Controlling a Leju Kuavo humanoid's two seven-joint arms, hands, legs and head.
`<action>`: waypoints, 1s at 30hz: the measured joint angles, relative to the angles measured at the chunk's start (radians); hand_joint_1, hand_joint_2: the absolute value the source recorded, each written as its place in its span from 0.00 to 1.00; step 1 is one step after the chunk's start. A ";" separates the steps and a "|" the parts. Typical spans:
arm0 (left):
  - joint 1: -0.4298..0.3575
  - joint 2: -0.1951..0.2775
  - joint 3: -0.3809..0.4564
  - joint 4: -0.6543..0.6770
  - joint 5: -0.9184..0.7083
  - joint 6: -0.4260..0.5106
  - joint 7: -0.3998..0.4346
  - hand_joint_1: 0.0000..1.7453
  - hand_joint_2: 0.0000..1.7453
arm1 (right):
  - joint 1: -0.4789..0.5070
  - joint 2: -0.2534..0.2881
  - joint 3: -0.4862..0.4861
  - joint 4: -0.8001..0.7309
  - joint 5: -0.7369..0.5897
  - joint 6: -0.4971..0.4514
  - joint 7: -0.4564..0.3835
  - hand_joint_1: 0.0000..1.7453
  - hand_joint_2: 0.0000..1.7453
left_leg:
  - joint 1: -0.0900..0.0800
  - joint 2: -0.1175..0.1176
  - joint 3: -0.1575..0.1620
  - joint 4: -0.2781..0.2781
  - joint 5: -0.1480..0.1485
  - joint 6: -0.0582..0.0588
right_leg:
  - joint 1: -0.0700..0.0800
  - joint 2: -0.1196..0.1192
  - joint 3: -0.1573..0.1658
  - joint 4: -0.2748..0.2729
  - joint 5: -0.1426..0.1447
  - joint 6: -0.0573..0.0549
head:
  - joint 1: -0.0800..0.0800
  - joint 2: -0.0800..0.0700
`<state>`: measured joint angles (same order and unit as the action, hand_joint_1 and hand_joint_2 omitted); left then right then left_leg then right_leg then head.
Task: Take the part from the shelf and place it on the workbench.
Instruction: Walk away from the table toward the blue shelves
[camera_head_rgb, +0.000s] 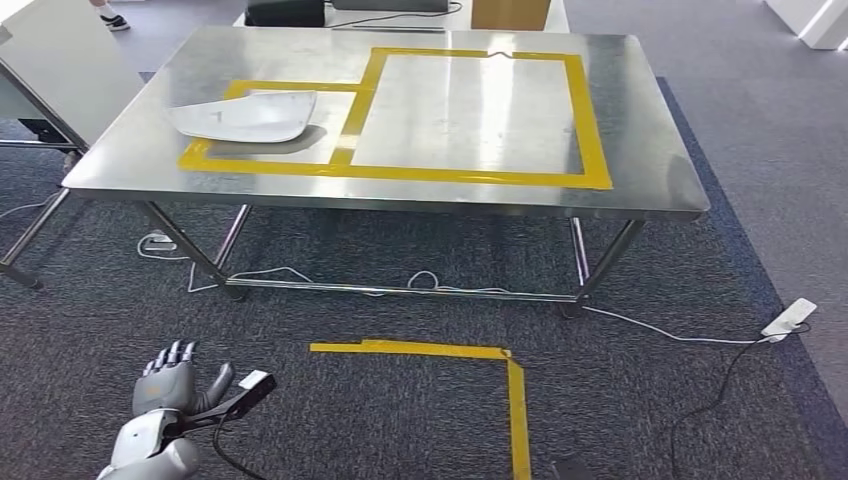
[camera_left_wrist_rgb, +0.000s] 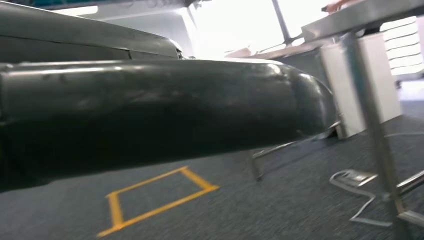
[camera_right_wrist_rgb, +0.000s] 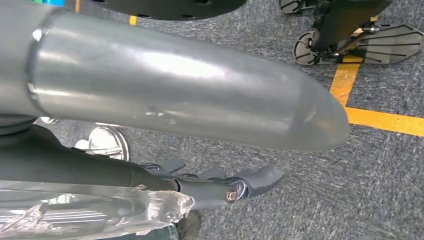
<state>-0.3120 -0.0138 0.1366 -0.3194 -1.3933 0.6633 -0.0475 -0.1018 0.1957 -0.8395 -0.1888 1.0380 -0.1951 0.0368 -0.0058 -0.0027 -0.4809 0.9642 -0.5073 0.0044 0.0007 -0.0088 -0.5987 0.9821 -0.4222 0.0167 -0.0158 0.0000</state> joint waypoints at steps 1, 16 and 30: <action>0.008 0.001 0.009 0.004 0.004 -0.001 -0.002 0.00 0.00 | 0.000 0.000 -0.002 0.000 0.000 0.000 0.000 0.00 0.00 | 0.001 0.001 -0.004 -0.005 0.007 0.006 | -0.001 0.000 -0.005 -0.001 0.004 0.006 | 0.000 0.000; 0.121 -0.012 0.232 0.059 0.199 -0.096 -0.049 0.00 0.00 | -0.008 0.031 -0.009 0.000 0.024 -0.020 -0.007 0.00 0.00 | -0.007 0.010 -0.130 0.006 0.122 0.010 | 0.007 0.010 0.136 -0.035 -0.098 -0.006 | 0.009 0.000; 0.175 -0.023 0.360 0.079 0.269 -0.131 -0.040 0.00 0.00 | -0.010 0.033 -0.036 0.000 0.011 -0.024 -0.010 0.00 0.00 | 0.018 0.000 0.014 0.022 -0.024 -0.019 | -0.003 0.001 -0.027 0.018 0.019 0.000 | 0.006 0.000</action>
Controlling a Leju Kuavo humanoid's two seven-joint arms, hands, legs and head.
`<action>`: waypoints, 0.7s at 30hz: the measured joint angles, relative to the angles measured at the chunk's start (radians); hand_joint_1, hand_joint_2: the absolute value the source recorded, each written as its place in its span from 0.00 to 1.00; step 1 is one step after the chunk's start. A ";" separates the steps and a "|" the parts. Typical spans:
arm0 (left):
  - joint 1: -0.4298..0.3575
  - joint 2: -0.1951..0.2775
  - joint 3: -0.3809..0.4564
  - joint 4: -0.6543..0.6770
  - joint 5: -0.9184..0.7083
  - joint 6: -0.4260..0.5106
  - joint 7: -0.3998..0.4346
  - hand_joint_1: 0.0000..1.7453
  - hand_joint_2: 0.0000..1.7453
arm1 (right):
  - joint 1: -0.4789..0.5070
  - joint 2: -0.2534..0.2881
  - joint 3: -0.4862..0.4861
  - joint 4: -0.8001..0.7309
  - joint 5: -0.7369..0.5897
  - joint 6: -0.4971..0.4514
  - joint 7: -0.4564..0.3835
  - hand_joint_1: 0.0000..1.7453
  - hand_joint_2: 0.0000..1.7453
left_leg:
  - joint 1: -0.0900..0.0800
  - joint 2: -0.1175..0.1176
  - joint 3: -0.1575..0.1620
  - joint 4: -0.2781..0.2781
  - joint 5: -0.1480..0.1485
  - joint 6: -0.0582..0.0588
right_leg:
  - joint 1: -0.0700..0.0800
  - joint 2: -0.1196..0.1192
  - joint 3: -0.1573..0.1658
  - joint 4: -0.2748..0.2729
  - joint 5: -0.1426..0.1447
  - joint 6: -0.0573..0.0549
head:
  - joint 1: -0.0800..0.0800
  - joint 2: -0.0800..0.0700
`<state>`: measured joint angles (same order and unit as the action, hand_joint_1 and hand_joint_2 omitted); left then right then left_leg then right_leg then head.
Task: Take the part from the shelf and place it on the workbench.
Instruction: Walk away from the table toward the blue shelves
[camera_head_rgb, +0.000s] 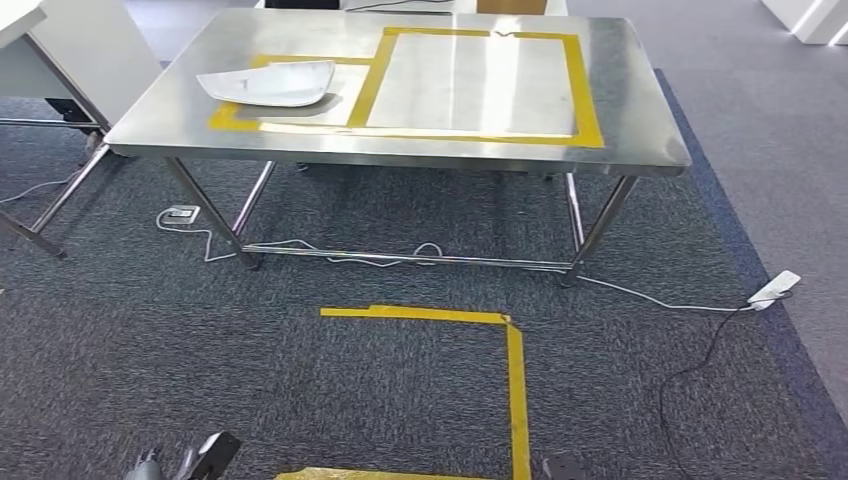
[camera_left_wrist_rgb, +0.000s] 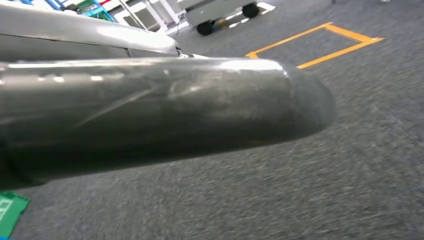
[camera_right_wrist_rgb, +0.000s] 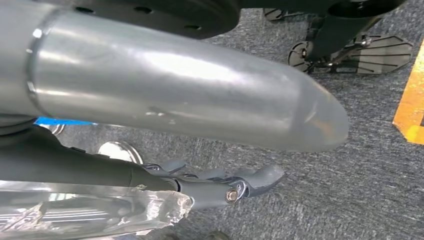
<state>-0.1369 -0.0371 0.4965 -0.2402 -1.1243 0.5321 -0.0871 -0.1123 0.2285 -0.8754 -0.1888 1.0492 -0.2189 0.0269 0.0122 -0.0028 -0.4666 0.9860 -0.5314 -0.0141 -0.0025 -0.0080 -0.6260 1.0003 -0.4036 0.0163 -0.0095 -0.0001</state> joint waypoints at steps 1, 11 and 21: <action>0.005 -0.001 0.007 0.001 0.003 -0.001 0.000 0.00 0.00 | 0.000 0.000 -0.002 0.000 -0.001 0.000 0.000 0.00 0.00 | -0.003 -0.001 -0.007 -0.003 0.007 0.010 | -0.002 0.000 -0.002 -0.003 0.011 0.006 | 0.001 0.000; 0.037 -0.016 0.057 0.009 0.024 -0.014 0.018 0.00 0.00 | 0.007 0.000 -0.023 0.000 -0.011 -0.003 0.003 0.00 0.00 | -0.010 0.008 -0.171 -0.002 0.144 0.043 | -0.007 0.006 0.007 0.256 -0.141 0.023 | 0.004 0.000; 0.058 -0.028 0.095 0.015 0.046 -0.038 0.038 0.00 0.00 | 0.002 -0.001 -0.038 0.000 -0.019 -0.001 -0.003 0.00 0.00 | -0.004 0.005 -0.246 0.121 0.075 -0.011 | -0.003 -0.001 0.196 -0.064 -0.140 -0.031 | -0.005 0.000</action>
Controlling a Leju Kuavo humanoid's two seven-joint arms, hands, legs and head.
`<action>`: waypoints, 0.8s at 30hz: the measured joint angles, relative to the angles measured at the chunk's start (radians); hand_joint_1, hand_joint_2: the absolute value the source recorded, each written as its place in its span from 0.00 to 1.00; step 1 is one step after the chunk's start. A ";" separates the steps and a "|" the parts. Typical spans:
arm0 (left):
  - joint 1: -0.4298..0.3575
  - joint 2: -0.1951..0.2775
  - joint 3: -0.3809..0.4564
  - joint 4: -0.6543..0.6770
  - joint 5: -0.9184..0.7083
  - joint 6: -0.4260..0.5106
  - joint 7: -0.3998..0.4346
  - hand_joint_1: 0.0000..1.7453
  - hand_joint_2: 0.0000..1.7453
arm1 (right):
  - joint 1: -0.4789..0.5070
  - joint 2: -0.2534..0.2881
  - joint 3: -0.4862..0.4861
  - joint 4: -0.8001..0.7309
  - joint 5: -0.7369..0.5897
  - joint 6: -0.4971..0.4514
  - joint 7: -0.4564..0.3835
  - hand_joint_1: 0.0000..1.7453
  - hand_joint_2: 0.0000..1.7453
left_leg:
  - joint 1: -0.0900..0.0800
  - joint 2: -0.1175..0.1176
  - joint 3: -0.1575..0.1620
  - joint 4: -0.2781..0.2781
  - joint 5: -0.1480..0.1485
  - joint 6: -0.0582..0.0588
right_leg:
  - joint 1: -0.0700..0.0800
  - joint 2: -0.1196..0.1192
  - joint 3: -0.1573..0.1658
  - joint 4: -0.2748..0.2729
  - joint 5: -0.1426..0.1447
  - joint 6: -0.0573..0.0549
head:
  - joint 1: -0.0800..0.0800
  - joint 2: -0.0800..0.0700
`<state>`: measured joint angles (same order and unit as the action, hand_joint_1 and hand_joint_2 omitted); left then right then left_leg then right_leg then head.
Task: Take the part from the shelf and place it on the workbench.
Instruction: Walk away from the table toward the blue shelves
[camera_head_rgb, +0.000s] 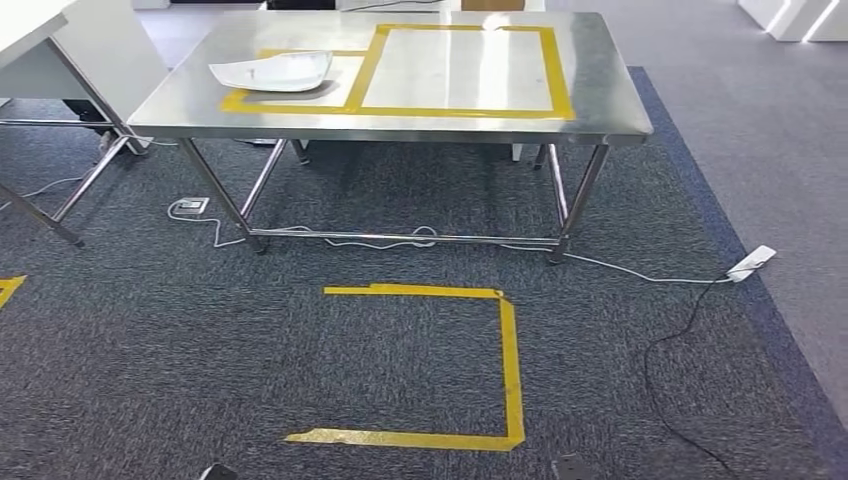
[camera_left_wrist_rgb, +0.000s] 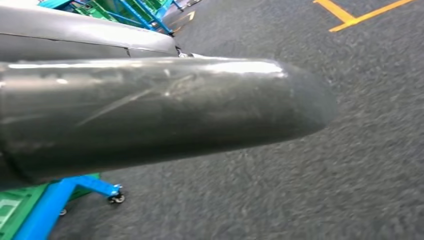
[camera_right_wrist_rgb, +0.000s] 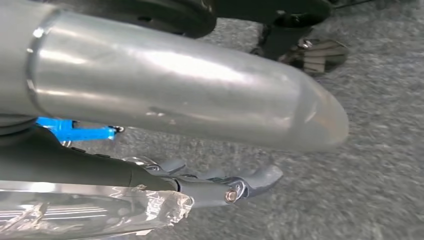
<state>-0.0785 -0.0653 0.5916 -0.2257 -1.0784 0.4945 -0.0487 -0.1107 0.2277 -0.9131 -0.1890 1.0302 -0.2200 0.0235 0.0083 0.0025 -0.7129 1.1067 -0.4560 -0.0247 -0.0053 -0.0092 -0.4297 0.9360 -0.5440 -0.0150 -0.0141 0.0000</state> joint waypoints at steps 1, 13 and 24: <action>0.001 -0.001 0.002 0.000 0.000 0.000 0.000 0.00 0.00 | 0.001 0.000 -0.001 0.000 0.000 0.000 0.000 0.00 0.00 | 0.001 0.000 -0.015 0.072 -0.046 -0.004 | 0.001 -0.001 -0.012 0.001 0.010 -0.001 | -0.002 0.000; 0.003 -0.020 0.044 0.002 0.024 -0.072 0.082 0.00 0.00 | 0.004 0.000 -0.037 0.000 -0.049 -0.005 -0.006 0.00 0.00 | -0.004 0.000 0.194 -0.125 -0.028 0.038 | 0.005 0.000 -0.098 0.041 0.053 0.033 | 0.003 0.000; 0.007 -0.041 0.062 0.002 0.020 -0.086 0.106 0.00 0.00 | 0.004 0.000 -0.093 0.000 -0.095 -0.004 -0.026 0.00 0.00 | -0.019 -0.001 0.174 -0.122 -0.011 0.055 | -0.007 0.005 -0.112 0.032 0.084 0.043 | 0.008 0.000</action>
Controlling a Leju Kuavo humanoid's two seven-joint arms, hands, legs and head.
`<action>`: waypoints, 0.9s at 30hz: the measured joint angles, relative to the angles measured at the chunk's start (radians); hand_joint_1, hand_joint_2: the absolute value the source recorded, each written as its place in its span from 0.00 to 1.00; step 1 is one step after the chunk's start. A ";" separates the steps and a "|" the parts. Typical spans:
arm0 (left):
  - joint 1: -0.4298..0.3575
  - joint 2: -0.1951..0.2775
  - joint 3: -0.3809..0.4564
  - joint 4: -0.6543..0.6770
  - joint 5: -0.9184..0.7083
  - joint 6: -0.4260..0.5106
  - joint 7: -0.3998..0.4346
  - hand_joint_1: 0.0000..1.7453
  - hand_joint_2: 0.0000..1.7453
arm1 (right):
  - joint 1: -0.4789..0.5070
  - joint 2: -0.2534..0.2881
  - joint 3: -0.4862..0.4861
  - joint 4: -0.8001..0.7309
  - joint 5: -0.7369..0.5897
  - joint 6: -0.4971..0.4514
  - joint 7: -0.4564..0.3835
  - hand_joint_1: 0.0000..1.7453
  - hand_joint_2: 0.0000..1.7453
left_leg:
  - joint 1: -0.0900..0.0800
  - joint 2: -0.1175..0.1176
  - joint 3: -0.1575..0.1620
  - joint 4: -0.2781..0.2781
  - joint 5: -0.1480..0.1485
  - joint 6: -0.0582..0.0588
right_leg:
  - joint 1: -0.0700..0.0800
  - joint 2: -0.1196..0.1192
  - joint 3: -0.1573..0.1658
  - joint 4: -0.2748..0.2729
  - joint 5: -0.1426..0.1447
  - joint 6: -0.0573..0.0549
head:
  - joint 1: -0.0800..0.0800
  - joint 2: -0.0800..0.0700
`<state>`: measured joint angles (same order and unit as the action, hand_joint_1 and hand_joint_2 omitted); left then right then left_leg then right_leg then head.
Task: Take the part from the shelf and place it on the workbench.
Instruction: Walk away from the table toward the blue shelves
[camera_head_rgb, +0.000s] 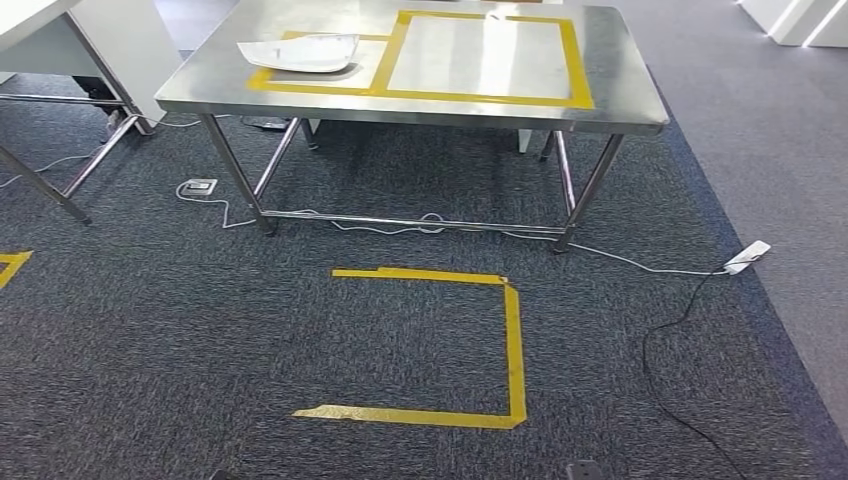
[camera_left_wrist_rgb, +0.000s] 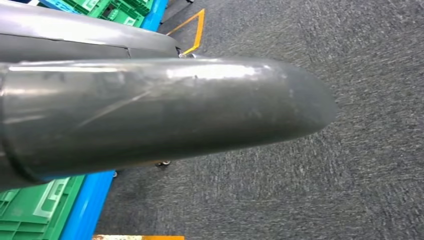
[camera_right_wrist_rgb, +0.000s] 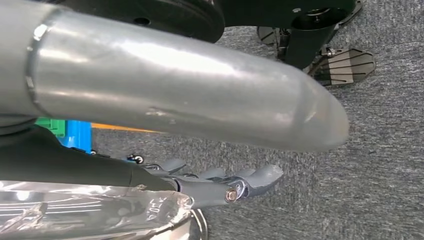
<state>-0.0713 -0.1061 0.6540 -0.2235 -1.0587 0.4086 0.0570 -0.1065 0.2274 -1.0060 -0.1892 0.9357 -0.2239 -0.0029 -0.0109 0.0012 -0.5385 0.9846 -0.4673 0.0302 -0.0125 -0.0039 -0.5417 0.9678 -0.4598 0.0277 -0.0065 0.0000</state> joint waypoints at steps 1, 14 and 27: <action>0.000 -0.001 0.001 0.000 0.000 0.000 0.001 0.00 0.00 | 0.000 0.000 -0.004 0.000 -0.004 0.002 -0.004 0.00 0.00 | 0.000 0.000 -0.002 0.000 0.002 0.001 | 0.000 0.000 0.000 0.000 0.002 0.002 | 0.000 0.000; 0.002 -0.008 0.008 0.000 -0.009 -0.014 0.036 0.00 0.00 | 0.001 -0.001 -0.013 0.000 0.050 -0.041 -0.010 0.00 0.00 | -0.002 0.000 -0.013 0.002 0.007 0.000 | -0.002 0.000 -0.008 0.000 0.010 0.010 | 0.000 0.000; 0.007 -0.017 0.012 0.001 -0.009 -0.025 0.054 0.00 0.00 | 0.006 -0.006 -0.008 0.000 0.062 -0.053 -0.004 0.00 0.00 | 0.000 -0.014 -0.045 -0.009 0.044 0.015 | -0.006 0.003 -0.107 0.272 -0.144 0.021 | 0.005 0.000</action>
<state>-0.0640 -0.1236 0.6661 -0.2224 -1.0681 0.3835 0.1110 -0.1004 0.2211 -1.0141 -0.1892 0.9981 -0.2772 -0.0069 -0.0111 -0.0127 -0.5838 0.9754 -0.4229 0.0456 -0.0188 -0.0013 -0.6489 1.2398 -0.6043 0.0489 -0.0011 0.0000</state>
